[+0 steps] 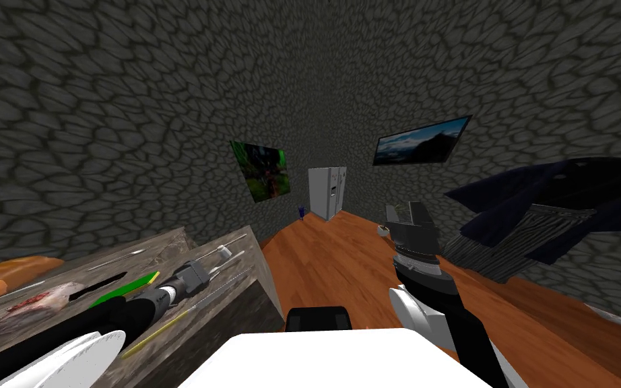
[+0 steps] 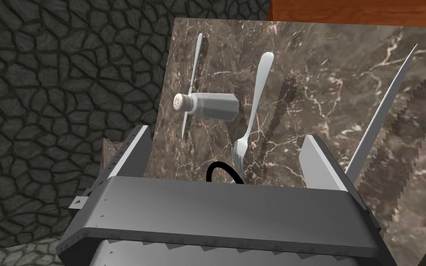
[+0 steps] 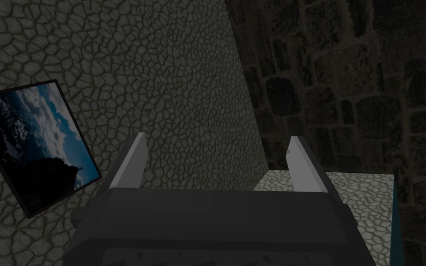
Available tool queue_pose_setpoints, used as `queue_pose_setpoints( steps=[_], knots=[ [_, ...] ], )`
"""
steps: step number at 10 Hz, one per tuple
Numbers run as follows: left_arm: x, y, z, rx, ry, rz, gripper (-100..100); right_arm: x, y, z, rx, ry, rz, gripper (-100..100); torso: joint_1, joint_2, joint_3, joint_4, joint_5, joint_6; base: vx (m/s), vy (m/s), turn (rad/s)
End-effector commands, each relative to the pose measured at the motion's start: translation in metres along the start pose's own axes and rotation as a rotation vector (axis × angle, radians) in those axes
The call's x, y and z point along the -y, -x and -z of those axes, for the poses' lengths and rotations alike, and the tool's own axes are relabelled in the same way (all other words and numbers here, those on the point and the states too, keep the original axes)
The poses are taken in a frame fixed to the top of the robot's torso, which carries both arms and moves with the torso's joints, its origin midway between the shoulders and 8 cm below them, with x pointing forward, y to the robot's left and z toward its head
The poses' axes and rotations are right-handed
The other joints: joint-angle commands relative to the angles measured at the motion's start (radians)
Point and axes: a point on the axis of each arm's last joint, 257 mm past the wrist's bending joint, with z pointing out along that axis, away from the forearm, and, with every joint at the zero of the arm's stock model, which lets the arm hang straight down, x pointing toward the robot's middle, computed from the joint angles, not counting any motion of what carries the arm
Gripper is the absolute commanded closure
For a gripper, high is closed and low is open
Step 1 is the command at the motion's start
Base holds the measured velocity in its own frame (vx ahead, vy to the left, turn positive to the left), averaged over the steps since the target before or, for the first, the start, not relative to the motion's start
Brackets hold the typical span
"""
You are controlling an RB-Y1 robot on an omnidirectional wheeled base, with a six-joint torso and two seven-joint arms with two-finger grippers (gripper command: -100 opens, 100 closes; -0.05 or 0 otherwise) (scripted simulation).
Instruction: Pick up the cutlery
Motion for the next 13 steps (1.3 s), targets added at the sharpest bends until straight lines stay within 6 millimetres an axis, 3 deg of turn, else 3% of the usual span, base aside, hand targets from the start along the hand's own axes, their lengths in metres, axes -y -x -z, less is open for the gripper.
queue_pose_setpoints(
  steps=[1,5,7,10,12,13],
  knots=[
    [-0.010,0.006,-0.001,0.019,0.039,0.003,-100,0.000,0.000,0.000,0.000,0.000,0.000,0,0.000,0.000,0.000,0.000,0.000,0.000,0.021,0.010,0.015],
    [-0.043,0.038,0.008,0.098,0.170,0.040,-100,0.000,0.000,0.000,0.000,0.000,0.000,0,0.000,0.001,0.001,0.000,0.000,0.000,0.035,0.019,-0.099],
    [-0.053,0.042,0.010,0.115,0.208,0.041,-100,0.000,0.000,0.000,0.000,0.000,0.000,0,0.001,0.000,0.000,0.000,0.000,0.000,0.031,0.023,-0.054],
    [-0.083,0.072,0.025,0.191,0.328,0.074,-100,0.000,0.000,0.000,0.000,0.000,0.000,0,0.000,0.001,0.000,0.000,0.000,0.000,0.040,0.030,-0.132],
    [-0.093,0.076,0.030,0.209,0.369,0.075,-100,0.000,0.000,0.000,0.000,0.000,0.000,0,0.001,0.000,0.000,0.000,0.000,0.000,0.028,0.030,-0.040],
    [-0.104,0.089,0.038,0.242,0.415,0.090,-100,0.000,0.000,0.000,0.000,0.000,0.000,0,0.000,0.001,0.001,0.000,0.000,0.000,0.033,0.018,-0.153]
  ],
)
